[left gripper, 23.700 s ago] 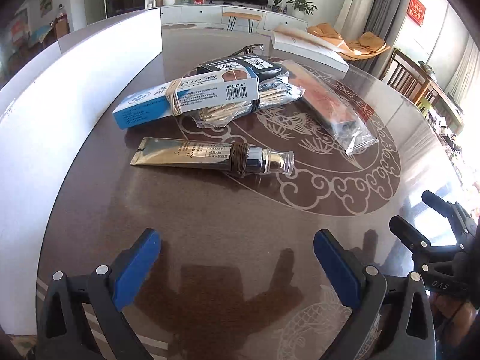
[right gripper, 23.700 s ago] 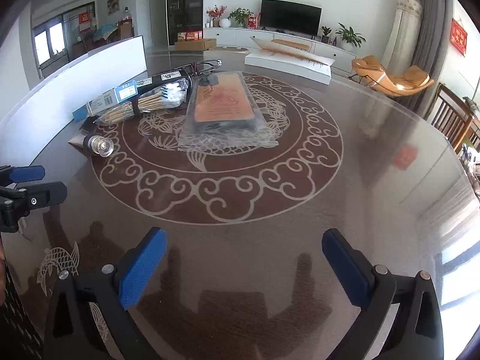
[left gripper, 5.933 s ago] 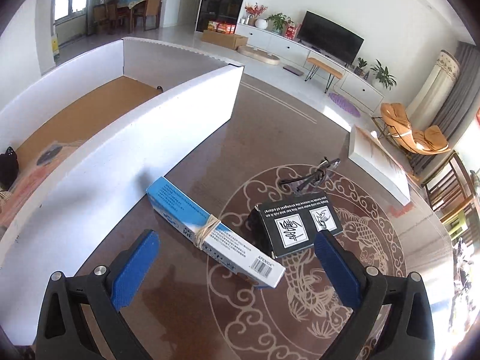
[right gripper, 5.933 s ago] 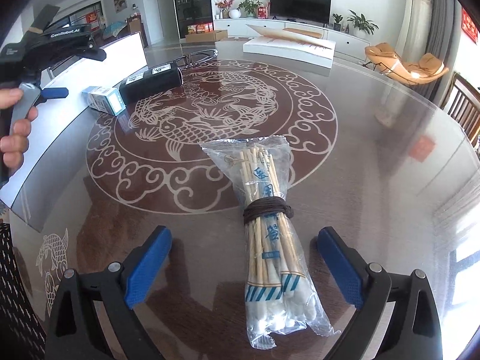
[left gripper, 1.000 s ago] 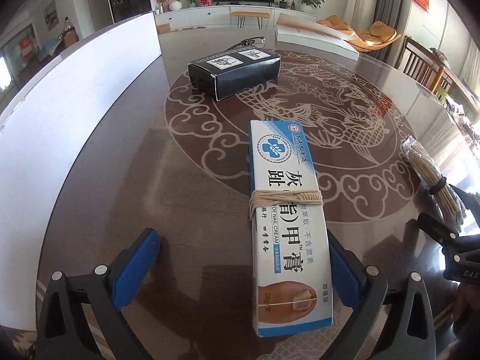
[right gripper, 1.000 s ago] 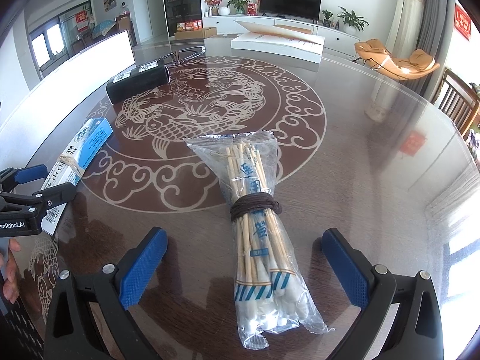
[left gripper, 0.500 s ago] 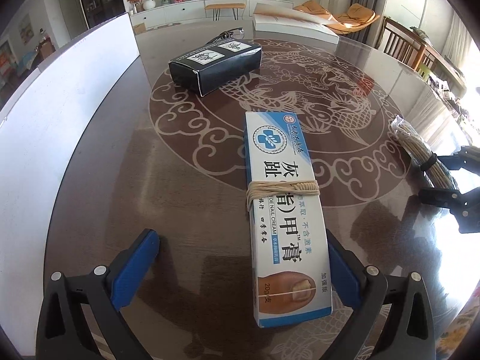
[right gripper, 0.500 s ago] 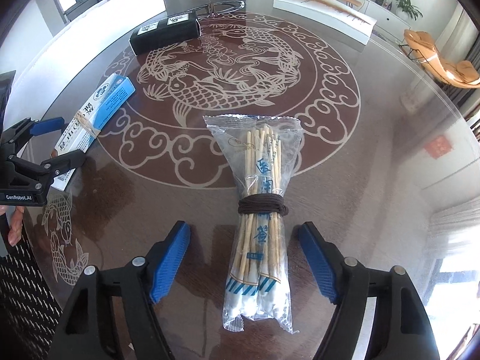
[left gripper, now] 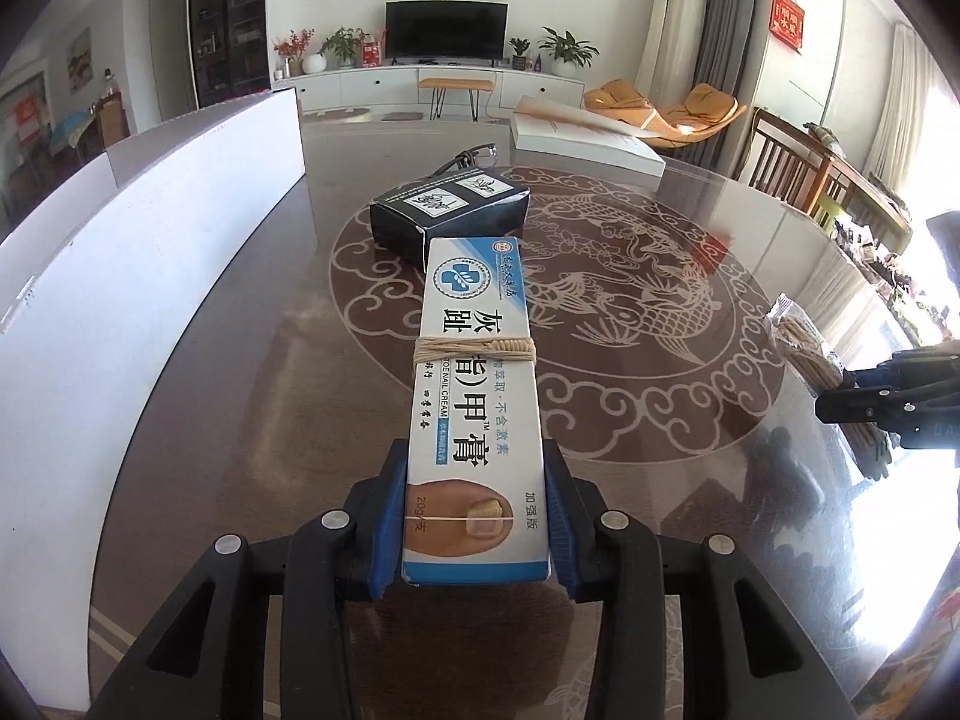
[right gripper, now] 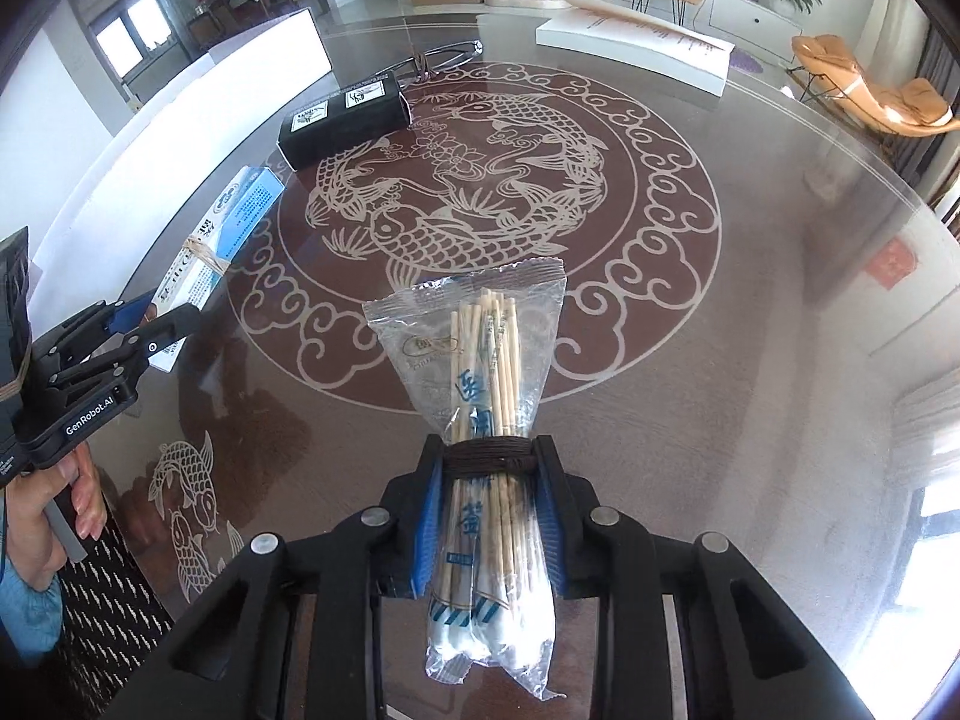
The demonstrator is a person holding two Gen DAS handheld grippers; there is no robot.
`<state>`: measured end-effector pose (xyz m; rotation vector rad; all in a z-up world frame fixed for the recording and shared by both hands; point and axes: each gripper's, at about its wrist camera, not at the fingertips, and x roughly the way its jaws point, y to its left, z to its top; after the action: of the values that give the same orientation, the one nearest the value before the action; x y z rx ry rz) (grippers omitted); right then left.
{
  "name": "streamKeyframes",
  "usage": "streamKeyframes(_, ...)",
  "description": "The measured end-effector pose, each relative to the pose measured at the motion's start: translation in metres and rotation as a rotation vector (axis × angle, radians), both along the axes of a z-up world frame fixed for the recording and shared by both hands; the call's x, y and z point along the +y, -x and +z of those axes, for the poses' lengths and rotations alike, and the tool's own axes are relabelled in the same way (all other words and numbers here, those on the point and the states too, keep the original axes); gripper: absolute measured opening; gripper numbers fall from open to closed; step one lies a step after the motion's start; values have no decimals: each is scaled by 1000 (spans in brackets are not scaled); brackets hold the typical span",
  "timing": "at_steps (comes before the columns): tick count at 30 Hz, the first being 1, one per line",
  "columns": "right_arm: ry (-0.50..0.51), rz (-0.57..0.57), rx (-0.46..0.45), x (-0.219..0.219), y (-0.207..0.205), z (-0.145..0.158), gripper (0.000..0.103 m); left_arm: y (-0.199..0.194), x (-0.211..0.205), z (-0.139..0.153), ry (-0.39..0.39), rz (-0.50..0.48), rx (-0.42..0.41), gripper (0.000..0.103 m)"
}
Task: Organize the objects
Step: 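Carry the swabs and ointment box into the white box and open both tools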
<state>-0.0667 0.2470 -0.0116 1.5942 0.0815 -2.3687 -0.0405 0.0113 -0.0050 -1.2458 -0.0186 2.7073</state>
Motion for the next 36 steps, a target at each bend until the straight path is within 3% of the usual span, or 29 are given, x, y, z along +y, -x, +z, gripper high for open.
streamKeyframes(12, 79, 21, 118, -25, 4, 66, 29, -35, -33, 44, -124, 92, 181, 41)
streamKeyframes(27, 155, 72, 188, -60, 1, 103, 29, -85, -70, 78, -251, 106, 325, 41)
streamKeyframes(32, 202, 114, 220, -85, 12, 126, 29, -102, -104, 100, -282, 166, 363, 41)
streamKeyframes(36, 259, 178, 260, -140, 36, 153, 29, -101, -155, 126, -271, 256, 389, 41)
